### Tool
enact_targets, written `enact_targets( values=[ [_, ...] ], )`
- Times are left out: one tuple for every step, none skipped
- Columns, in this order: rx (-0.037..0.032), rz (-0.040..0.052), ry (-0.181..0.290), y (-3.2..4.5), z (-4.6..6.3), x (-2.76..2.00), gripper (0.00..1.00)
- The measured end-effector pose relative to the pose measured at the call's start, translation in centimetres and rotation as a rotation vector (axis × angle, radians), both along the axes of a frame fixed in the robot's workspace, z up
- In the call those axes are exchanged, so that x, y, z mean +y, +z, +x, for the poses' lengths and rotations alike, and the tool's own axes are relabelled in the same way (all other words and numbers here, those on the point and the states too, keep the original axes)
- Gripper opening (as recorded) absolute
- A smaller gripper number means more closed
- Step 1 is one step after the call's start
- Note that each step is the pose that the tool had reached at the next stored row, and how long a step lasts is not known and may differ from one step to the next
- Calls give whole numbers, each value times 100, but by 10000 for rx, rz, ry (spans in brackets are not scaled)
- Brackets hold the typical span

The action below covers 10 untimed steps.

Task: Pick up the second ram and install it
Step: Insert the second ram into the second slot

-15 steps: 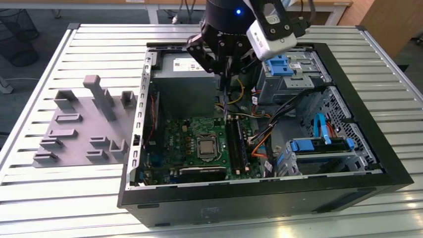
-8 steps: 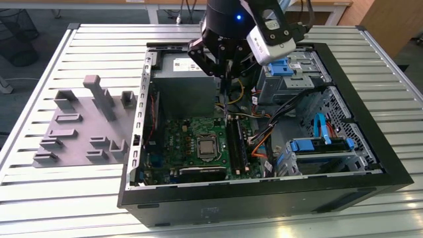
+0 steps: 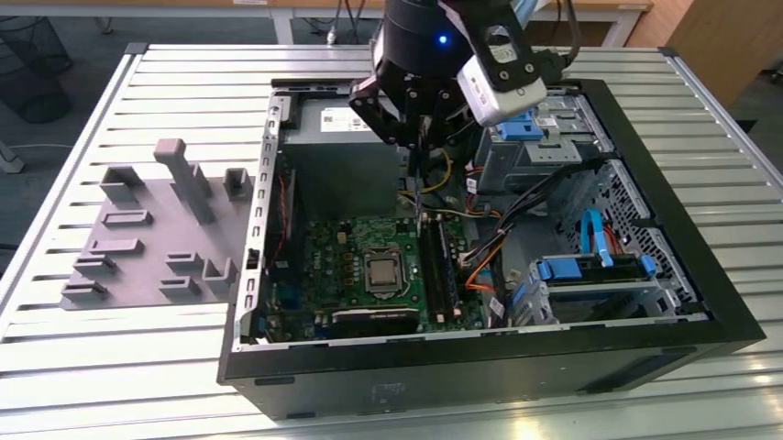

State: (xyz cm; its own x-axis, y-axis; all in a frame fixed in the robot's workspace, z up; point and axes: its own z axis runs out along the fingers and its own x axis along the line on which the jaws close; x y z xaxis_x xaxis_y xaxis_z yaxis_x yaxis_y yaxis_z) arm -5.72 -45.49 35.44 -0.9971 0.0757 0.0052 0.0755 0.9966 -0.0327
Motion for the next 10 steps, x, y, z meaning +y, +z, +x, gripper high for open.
enact_targets(
  values=[
    [0,1,0,-8,0,0,14],
    [0,0,0,-15,1,0,14],
    [0,0,0,-22,2,0,14],
    [0,0,0,-30,2,0,14],
    [0,0,0,-38,3,0,14],
    [0,0,0,-46,3,0,14],
    [0,1,0,-54,4,0,14],
    [0,0,0,-62,4,0,14],
    [0,0,0,-71,5,0,14],
    [0,1,0,-78,6,0,14]
  ],
)
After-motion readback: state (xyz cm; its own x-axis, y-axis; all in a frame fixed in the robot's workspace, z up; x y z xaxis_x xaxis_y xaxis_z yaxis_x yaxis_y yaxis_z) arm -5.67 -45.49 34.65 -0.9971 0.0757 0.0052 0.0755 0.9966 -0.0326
